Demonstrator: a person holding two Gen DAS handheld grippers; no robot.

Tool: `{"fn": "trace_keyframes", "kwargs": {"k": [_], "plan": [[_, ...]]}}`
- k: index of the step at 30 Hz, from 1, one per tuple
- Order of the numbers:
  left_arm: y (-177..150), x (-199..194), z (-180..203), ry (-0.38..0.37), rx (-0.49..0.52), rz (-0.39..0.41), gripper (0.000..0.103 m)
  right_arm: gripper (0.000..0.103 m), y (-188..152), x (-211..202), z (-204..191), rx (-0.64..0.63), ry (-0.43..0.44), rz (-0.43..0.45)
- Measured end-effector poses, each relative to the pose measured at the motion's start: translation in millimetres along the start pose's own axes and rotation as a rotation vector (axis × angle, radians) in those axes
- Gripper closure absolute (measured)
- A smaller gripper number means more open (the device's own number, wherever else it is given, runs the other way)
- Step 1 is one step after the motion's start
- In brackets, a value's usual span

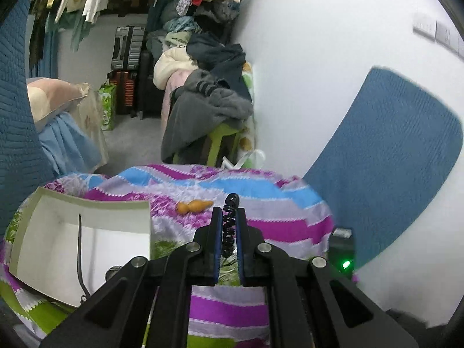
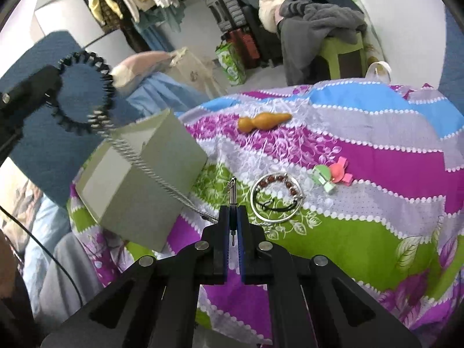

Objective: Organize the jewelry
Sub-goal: 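Raise the hair tie with the left tool while the right grasps a silver piece, then carry the hair tie with the left tool and the silver piece with the right over the white box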

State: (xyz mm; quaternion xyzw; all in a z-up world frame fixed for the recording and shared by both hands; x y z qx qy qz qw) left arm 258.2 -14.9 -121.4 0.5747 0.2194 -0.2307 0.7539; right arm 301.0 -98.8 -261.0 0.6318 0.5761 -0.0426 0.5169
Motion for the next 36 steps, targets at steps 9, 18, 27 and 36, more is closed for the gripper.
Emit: {"fn": "trace_keyframes", "kwargs": {"k": [9, 18, 27, 36], "plan": [[-3.1, 25.7, 5.3, 0.012, 0.007, -0.078, 0.096, 0.100, 10.3, -17.5, 6.1, 0.032, -0.066, 0.027], [21.5, -0.3, 10.5, 0.059, 0.052, -0.045, 0.096, 0.100, 33.0, -58.5, 1.8, 0.061, -0.119, 0.074], [44.1, -19.6, -8.6, 0.071, 0.019, -0.041, 0.096, 0.100, 88.2, -105.8, -43.3, -0.027, -0.208, 0.161], [76.2, -55.3, -55.5, 0.090, -0.002, 0.002, 0.096, 0.100, 132.6, -118.3, -104.2, -0.077, -0.233, 0.243]]}}
Point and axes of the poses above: each gripper's, at about its wrist camera, not at the fingertips, and x roughly the way its jaws point, z to its right, y to its top, the point moved 5 cm from there along x, roughly the way its jaws point, and after that the axes turned 4 degrees about y, right-handed, at the moved point
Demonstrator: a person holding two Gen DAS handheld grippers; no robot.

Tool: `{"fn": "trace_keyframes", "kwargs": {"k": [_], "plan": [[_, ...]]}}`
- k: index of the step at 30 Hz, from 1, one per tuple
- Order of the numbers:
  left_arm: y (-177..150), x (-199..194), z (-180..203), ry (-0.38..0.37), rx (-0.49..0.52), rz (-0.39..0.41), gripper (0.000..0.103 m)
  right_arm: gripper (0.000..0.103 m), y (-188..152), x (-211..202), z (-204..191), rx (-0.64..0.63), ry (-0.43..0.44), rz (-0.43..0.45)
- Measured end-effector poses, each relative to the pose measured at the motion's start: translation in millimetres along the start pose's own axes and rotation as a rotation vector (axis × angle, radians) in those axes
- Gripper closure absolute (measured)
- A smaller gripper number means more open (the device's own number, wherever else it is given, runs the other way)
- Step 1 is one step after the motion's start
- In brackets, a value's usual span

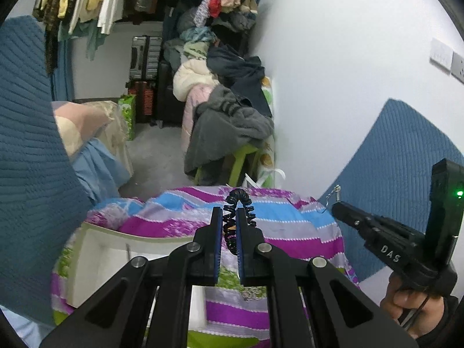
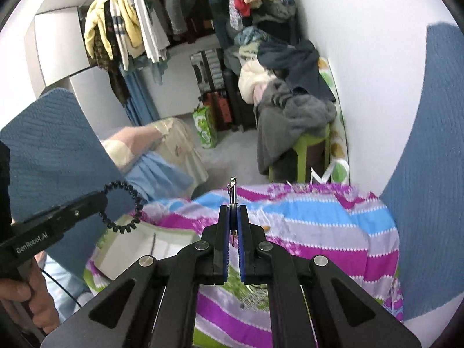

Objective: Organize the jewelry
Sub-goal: 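Carry the hair tie with the left tool and the silver piece with the right over the white box, then open the left tool to drop the hair tie while the right opens over the box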

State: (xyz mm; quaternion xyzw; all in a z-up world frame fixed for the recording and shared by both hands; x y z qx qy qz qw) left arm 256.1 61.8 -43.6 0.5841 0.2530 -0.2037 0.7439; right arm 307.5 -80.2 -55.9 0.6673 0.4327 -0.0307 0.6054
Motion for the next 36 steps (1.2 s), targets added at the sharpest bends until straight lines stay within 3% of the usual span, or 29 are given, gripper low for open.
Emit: {"fn": "trace_keyframes", "kwargs": {"k": [9, 20, 26, 31, 36], "plan": [[3.0, -12.8, -71.4, 0.038, -0.029, -0.006, 0.096, 0.100, 3.1, 18.5, -62.6, -0.008, 0.026, 0.007], [-87.3, 45.4, -135.5, 0.070, -0.090, -0.213, 0.096, 0.100, -86.5, 107.2, -115.5, -0.002, 0.096, -0.257], [-122.9, 63.1, -146.4, 0.081, -0.094, -0.285, 0.096, 0.100, -126.0, 132.2, -120.8, -0.006, 0.110, -0.357], [-123.5, 65.2, -141.3, 0.075, -0.087, -0.285, 0.095, 0.099, -128.7, 132.4, -118.4, 0.003, 0.132, -0.369], [-106.6, 59.3, -125.8, 0.061, -0.087, -0.262, 0.093, 0.081, -111.7, 119.8, -116.5, 0.014, 0.179, -0.337]]}}
Point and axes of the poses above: each gripper's, at about its wrist camera, not at the fingertips, and x roughly the way its jaws point, z to its right, y to its top, the point moved 5 cm from there along x, roughly the way its jaws point, and after that the axes turned 4 degrees about y, right-handed, at the moved point
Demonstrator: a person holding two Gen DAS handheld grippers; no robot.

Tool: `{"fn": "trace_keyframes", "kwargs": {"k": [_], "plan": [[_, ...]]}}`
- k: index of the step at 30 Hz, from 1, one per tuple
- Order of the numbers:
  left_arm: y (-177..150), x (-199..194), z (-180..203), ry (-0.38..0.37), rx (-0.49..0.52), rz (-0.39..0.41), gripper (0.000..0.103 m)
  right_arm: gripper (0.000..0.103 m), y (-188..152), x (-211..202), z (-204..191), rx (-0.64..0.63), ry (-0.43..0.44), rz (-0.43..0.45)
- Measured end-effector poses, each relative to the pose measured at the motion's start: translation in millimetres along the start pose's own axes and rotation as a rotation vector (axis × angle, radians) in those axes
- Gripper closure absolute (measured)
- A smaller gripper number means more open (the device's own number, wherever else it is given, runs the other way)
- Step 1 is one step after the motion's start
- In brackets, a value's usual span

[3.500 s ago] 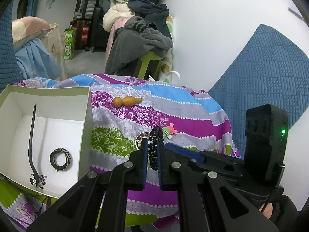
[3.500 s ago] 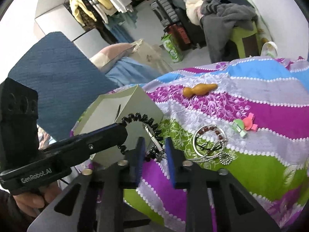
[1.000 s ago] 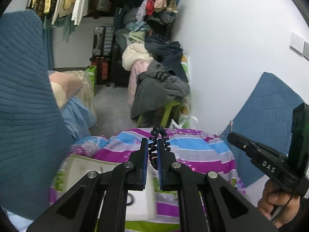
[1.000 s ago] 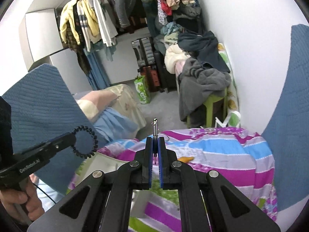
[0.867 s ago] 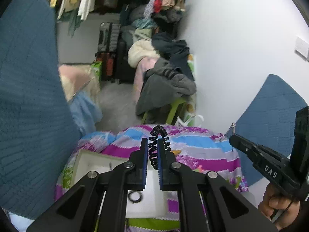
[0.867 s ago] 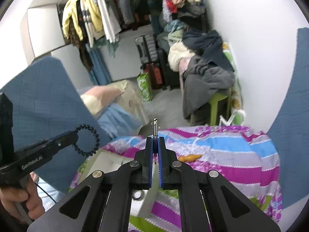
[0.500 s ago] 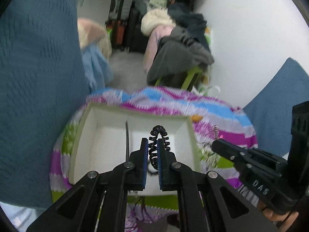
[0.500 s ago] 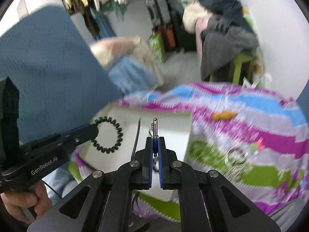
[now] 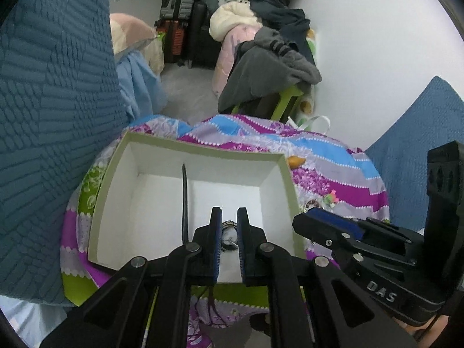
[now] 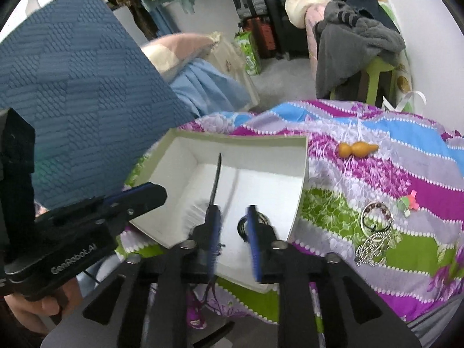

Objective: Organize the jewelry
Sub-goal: 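Open the left tool to drop the hair tie while the right opens over the box, then grasp the silver chain necklace with the left tool while the right grasps the green hair clip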

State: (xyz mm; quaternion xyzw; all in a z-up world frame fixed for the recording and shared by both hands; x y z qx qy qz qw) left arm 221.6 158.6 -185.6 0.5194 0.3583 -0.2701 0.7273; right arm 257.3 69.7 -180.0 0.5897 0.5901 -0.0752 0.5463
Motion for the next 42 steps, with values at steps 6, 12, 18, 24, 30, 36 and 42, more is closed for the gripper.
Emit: {"fn": "trace_keyframes", "kwargs": {"k": [6, 12, 18, 24, 30, 36, 42], "plan": [[10.2, -13.0, 20.8, 0.003, -0.015, 0.025, 0.054, 0.078, 22.2, -45.8, 2.2, -0.045, 0.017, 0.086], [16.3, -22.2, 62.2, -0.045, -0.011, 0.075, 0.052, 0.075, 38.5, -95.2, 30.4, -0.071, -0.017, 0.164], [9.9, -10.5, 119.3, -0.121, 0.006, 0.067, 0.053, 0.075, 39.7, -125.2, 78.1, -0.075, -0.074, 0.196], [-12.8, 19.2, 175.9, -0.187, 0.048, 0.000, 0.054, 0.075, 26.2, -130.8, 140.2, -0.020, -0.125, 0.177], [-40.3, 66.1, 205.7, -0.196, 0.072, -0.100, 0.054, 0.075, 1.7, -105.3, 191.2, 0.042, -0.130, 0.095], [-65.2, 118.8, 207.1, -0.168, 0.091, -0.194, 0.054, 0.075, -20.1, -64.9, 226.0, 0.072, -0.111, -0.004], [-81.9, 163.9, 204.1, -0.139, 0.110, -0.270, 0.055, 0.076, -32.1, -24.5, 252.7, 0.092, -0.091, -0.078]]}}
Point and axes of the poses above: each gripper's, at about its wrist camera, not at the fingertips, and x roughly the way its jaws point, z to its right, y to its top, the point moved 5 cm from there along x, roughly the way its jaws point, and after that the axes turned 4 degrees about y, right-handed, at the moved point
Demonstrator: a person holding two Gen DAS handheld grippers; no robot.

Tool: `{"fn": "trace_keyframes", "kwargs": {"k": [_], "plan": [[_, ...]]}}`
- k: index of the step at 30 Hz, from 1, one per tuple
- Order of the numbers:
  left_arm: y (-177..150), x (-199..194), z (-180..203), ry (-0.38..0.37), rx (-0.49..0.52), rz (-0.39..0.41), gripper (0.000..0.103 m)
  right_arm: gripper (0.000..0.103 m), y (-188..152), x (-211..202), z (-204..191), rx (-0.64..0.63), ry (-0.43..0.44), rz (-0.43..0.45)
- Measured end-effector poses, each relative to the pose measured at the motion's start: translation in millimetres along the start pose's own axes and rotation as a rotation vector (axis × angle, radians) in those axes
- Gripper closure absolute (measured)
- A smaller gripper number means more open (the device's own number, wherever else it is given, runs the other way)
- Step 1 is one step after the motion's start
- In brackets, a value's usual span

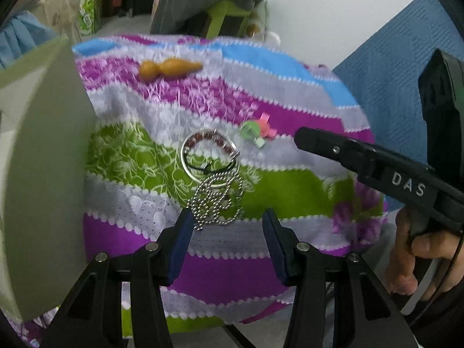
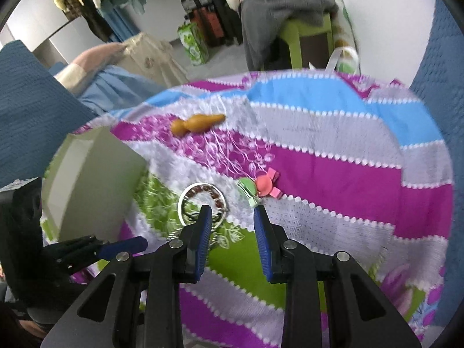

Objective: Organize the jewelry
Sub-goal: 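Grasp the silver chain necklace with the left tool while the right grasps the green hair clip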

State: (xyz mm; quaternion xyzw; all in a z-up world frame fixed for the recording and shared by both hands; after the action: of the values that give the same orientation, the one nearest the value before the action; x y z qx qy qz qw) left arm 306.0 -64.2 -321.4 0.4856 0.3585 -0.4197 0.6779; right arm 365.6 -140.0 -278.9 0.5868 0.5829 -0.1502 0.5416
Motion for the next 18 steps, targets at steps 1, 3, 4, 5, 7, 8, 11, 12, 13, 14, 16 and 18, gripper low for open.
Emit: {"fn": "trace_keyframes", "kwargs": {"k": [1, 3, 4, 5, 7, 8, 11, 12, 13, 14, 16, 18], "plan": [[-0.2, 5.2, -1.2, 0.006, 0.007, -0.004, 0.055, 0.076, -0.4, 7.5, 2.6, -0.002, 0.001, -0.012], [0.1, 11.2, -2.5, 0.016, 0.015, -0.014, 0.055, 0.076, 0.5, 17.6, 5.5, -0.006, 0.003, -0.027], [0.9, 13.3, -2.8, 0.020, 0.022, -0.012, 0.055, 0.076, 1.0, 23.2, 6.7, -0.008, 0.003, -0.034], [2.5, 14.9, -2.8, 0.028, 0.027, -0.008, 0.055, 0.076, 1.6, 29.7, 8.3, -0.012, 0.004, -0.044], [4.4, 19.3, -1.7, 0.034, 0.047, -0.009, 0.055, 0.076, 2.1, 40.1, 10.1, -0.022, -0.001, -0.059], [4.7, 21.7, -0.6, 0.034, 0.054, -0.012, 0.057, 0.076, 2.2, 45.6, 11.6, -0.028, -0.009, -0.065], [4.1, 29.2, 2.3, 0.064, 0.098, -0.021, 0.063, 0.078, 2.7, 57.6, 15.9, -0.029, -0.012, -0.078], [3.5, 32.2, 2.3, 0.064, 0.105, -0.027, 0.066, 0.078, 2.8, 61.1, 16.3, -0.033, -0.014, -0.084], [2.4, 34.4, 2.3, 0.064, 0.108, -0.033, 0.070, 0.079, 2.7, 64.5, 16.3, -0.040, -0.019, -0.088], [2.6, 35.1, 2.9, 0.072, 0.117, -0.025, 0.071, 0.081, 2.0, 68.3, 16.0, -0.049, -0.024, -0.096], [3.2, 36.7, 4.4, 0.079, 0.134, -0.023, 0.071, 0.085, 3.1, 70.1, 14.4, -0.074, -0.044, -0.086], [3.9, 38.5, 5.3, 0.089, 0.144, -0.018, 0.079, 0.092, 3.3, 71.7, 13.0, -0.110, -0.074, -0.086]]}}
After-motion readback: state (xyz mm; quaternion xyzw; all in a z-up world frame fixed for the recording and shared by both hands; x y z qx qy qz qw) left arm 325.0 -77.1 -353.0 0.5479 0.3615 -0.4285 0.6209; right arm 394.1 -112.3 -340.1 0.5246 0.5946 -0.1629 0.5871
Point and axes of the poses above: each gripper's, at about its wrist camera, not at the fingertips, and x roughly the way its jaws point, z to its right, y to its top, the point moved 5 cm from there along x, roughly the way its jaws point, and after that the axes turned 4 degrees about y, right-handed, at the moved point
